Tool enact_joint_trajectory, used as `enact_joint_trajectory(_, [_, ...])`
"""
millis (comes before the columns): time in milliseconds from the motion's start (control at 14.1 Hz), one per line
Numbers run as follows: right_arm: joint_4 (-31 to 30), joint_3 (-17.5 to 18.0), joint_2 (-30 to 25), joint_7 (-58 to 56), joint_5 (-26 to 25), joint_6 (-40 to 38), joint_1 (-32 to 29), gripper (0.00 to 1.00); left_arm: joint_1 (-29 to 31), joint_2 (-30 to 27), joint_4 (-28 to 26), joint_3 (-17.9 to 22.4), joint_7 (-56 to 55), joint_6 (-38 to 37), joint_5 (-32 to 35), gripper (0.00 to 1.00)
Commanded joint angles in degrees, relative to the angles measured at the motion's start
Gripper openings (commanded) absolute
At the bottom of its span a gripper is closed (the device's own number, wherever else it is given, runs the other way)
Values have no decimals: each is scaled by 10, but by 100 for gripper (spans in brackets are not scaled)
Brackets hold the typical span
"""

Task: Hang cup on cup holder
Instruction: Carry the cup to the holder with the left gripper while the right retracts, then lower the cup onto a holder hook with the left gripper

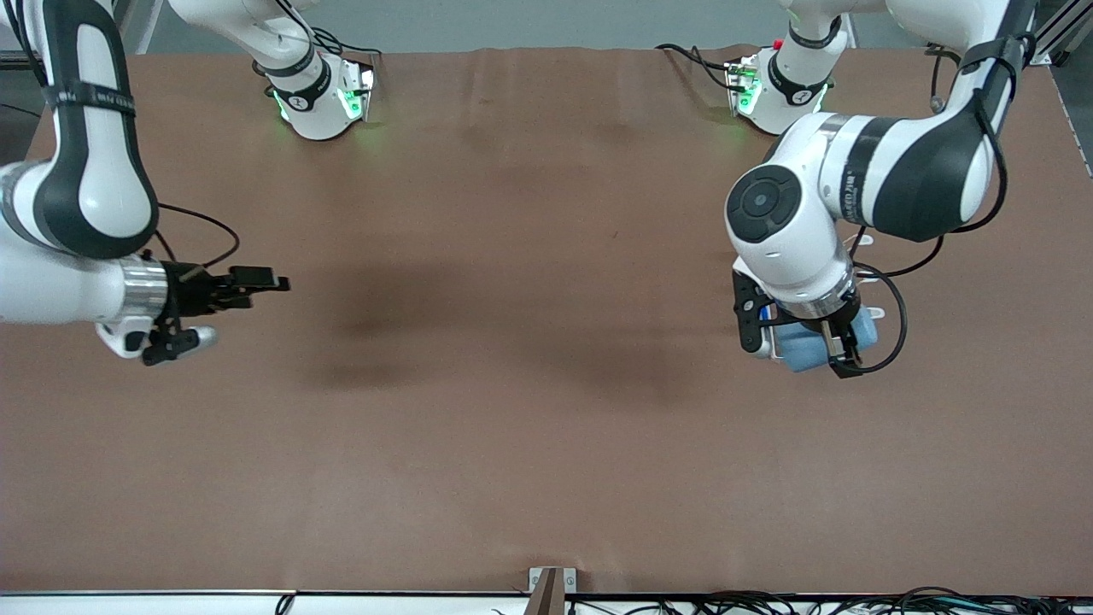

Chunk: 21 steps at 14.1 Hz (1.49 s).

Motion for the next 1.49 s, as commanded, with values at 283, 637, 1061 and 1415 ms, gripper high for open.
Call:
enact_joint_trajectory(283, [187,-22,-28,93,-118,-127,3,100,-8,-10,-135,-1,8,-70,164,26])
enact_joint_trajectory(637, [243,-21,-28,140,-167,-182,3,100,-18,-10,-211,-4,-57,-102,207,25])
enact_joint_trajectory(1061, [273,-23,-25,189,-178,-182,5,100,-27,37,-236,-4,-100,-119,231,25])
enact_joint_trajectory(1415, [260,-18,-55,198,-210,-158,11,100,-28,70,-235,-3,-139,-129,266,28])
